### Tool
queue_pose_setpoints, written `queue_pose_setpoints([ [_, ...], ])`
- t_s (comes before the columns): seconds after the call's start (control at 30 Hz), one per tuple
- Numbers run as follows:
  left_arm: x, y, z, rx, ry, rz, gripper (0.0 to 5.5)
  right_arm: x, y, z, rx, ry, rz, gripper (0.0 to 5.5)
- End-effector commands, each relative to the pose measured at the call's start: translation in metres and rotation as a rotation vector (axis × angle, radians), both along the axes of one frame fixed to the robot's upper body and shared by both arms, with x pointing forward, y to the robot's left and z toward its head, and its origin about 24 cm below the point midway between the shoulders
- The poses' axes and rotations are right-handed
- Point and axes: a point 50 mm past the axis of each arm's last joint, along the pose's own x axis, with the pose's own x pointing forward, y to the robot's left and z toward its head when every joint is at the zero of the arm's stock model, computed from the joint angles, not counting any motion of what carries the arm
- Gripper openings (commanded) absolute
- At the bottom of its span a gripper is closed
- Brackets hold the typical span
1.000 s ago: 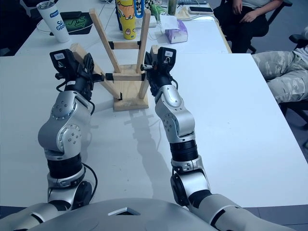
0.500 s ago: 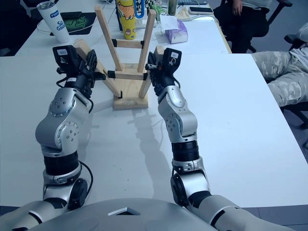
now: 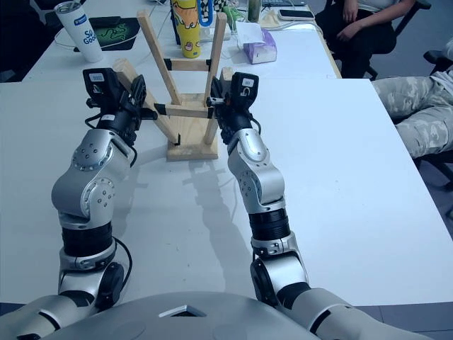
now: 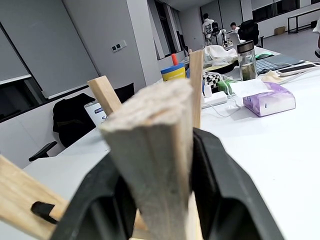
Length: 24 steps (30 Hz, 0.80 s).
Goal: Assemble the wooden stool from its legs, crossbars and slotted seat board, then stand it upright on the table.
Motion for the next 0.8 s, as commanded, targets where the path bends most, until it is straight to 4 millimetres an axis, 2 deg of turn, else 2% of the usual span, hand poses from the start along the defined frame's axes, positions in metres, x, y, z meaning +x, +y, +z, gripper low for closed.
queue_pose_setpoints([
  [0.03,-0.032,0.004,-0.135,0.061,0.708,-0.124,1.08,-0.028,0.049,0.036,0.101,-0.28,0.405,1.25],
  [0.3,-0.031,-0.023,-0.111,0.447,0.509,-0.325,1.15,-0.037,0.064,0.058,0.075,-0.313,0.48,1.25],
  [0.43,-0.036,-0.033,-0.108,0.508,0.491,-0.435,1.18,-0.041,0.069,0.065,0.087,-0.32,0.532,1.25],
  [0.53,-0.04,-0.034,-0.113,0.489,0.529,-0.482,1.18,-0.045,0.072,0.068,0.073,-0.332,0.577,1.25],
  [0.63,-0.044,-0.027,-0.13,0.282,0.659,-0.443,1.18,-0.047,0.075,0.07,0.067,-0.317,0.615,1.25],
  [0.7,-0.046,-0.015,-0.14,0.262,0.701,-0.397,1.18,-0.044,0.076,0.069,0.056,-0.267,0.621,1.25],
  [0.8,-0.051,-0.005,-0.141,0.201,0.726,-0.368,1.18,-0.041,0.08,0.057,-0.027,-0.14,0.659,1.25],
])
